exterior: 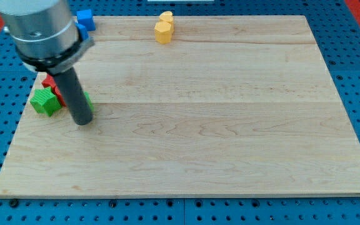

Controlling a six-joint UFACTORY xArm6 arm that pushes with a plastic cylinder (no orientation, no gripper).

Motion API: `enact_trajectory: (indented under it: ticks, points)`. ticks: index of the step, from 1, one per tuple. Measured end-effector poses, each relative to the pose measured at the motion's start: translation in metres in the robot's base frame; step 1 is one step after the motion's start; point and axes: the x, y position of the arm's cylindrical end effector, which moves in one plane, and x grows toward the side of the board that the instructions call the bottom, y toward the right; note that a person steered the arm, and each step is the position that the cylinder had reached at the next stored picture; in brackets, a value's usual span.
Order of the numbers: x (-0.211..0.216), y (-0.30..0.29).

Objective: Move the arm close to the yellow hexagon

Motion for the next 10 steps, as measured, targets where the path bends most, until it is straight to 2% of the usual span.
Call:
enact_trajectory:
  ticks: [2,7,9,10]
  points:
    - [-0.003,0.064]
    - [-0.015,0.117]
    - [-0.038,0.124]
    - [-0.077,0.125]
